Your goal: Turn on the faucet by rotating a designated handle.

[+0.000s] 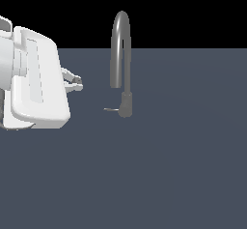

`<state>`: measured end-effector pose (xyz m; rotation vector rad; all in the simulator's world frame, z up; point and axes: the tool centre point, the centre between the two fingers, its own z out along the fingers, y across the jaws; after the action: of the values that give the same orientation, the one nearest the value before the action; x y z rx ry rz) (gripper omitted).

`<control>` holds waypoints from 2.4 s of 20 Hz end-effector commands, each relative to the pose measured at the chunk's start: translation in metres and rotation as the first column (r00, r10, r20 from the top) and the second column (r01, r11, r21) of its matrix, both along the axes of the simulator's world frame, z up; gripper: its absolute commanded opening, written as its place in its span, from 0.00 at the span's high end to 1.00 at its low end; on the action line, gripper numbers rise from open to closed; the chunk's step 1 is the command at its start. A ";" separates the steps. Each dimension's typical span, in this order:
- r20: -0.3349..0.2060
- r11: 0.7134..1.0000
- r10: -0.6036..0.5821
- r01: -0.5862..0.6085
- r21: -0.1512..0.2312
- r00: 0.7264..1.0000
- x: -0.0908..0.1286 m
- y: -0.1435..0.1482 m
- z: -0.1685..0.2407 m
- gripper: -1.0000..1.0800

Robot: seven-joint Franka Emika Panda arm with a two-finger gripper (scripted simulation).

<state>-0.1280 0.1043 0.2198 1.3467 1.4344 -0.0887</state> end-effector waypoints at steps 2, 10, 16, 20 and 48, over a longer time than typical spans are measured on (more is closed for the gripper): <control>0.001 0.997 0.054 -0.054 -0.050 0.999 0.004 -0.001 -0.011 1.00; -0.007 0.971 0.174 -0.173 -0.165 0.985 0.012 -0.005 -0.037 1.00; -0.022 0.933 0.262 -0.259 -0.251 0.965 0.019 -0.010 -0.056 1.00; -0.037 0.899 0.318 -0.313 -0.307 0.947 0.024 -0.014 -0.069 1.00; -0.217 0.529 0.601 -0.587 -0.613 0.769 0.066 -0.055 -0.140 1.00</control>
<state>-0.0643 0.0510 0.0820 0.2523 1.5720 -0.1088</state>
